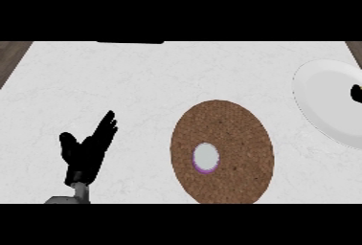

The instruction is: Pick the lemon from the placemat and place it in the plate

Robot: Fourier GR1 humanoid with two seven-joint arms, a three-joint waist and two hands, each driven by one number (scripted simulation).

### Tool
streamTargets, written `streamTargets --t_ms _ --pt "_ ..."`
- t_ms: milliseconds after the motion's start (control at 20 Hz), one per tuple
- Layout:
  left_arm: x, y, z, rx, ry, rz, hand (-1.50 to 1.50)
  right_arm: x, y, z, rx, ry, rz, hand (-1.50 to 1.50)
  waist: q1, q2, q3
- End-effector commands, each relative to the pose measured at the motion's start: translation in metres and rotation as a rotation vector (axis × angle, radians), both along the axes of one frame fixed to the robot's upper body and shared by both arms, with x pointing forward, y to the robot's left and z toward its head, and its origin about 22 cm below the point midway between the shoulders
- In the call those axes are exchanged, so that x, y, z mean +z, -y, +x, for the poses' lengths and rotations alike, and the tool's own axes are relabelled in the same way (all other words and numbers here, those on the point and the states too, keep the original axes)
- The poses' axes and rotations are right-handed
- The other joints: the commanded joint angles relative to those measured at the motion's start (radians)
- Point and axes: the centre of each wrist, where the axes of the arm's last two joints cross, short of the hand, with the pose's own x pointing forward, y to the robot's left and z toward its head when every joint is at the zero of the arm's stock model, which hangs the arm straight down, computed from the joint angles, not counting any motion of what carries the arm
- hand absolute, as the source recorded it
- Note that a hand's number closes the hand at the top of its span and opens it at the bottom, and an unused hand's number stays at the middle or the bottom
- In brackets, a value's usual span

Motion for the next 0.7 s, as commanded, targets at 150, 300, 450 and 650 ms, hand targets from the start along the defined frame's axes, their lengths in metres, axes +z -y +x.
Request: streamTargets --t_ms 150,300,450,650 --pt "-0.007 0.018 -0.01 -0.009 -0.051 -0.017 0.0 -0.016 0.017 -0.003 0.123 -0.089 0.147 -1.5 0.015 0.006 -0.002" --pt "-0.015 0.002 0.0 -0.008 -0.068 -0.013 0.0 -0.003 0.028 -0.004 0.197 0.016 0.155 -1.5 0.007 0.012 -0.002" --pt "-0.017 -0.002 -0.009 0.005 -0.072 -0.014 0.0 -0.018 0.022 -0.01 0.224 0.179 0.127 -1.5 -0.005 0.006 -0.001" --pt "-0.011 -0.001 0.001 0.004 -0.072 0.0 0.0 -0.02 0.024 -0.011 0.172 0.348 0.175 -1.5 -0.008 0.007 -0.002"
